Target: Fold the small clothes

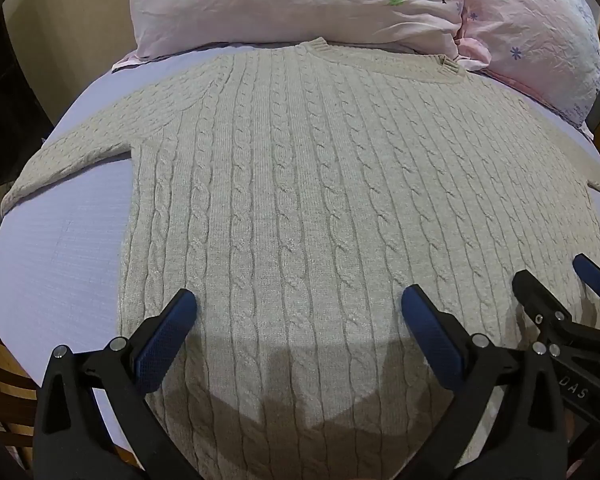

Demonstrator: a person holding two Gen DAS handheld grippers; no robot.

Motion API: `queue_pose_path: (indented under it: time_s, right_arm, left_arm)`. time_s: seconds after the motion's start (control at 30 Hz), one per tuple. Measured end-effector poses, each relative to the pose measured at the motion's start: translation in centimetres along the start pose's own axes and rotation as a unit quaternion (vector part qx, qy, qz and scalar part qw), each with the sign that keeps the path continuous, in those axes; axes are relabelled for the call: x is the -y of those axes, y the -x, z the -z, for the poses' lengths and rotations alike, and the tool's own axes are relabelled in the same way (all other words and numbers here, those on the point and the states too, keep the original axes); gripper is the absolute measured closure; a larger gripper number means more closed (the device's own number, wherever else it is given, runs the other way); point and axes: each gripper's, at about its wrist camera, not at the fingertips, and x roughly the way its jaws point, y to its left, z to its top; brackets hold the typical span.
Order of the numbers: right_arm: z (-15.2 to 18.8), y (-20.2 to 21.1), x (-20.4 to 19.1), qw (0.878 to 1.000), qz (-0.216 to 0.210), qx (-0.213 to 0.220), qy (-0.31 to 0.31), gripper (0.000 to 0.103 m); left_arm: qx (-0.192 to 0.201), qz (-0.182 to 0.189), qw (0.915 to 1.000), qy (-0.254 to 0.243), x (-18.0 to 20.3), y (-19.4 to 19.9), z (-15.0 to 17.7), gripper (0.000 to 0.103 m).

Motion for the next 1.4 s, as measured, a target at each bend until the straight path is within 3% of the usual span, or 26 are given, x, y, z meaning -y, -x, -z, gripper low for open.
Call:
queue_pose_path:
  time_s: [1.4]
  right_arm:
    - [0.02,0.05,0.05,1.000,0.000,0.001,0.000,0.002]
  left_arm:
    - [0.005,-0.001,1.0000,-0.001,0.14,0.19,-0.21,0.001]
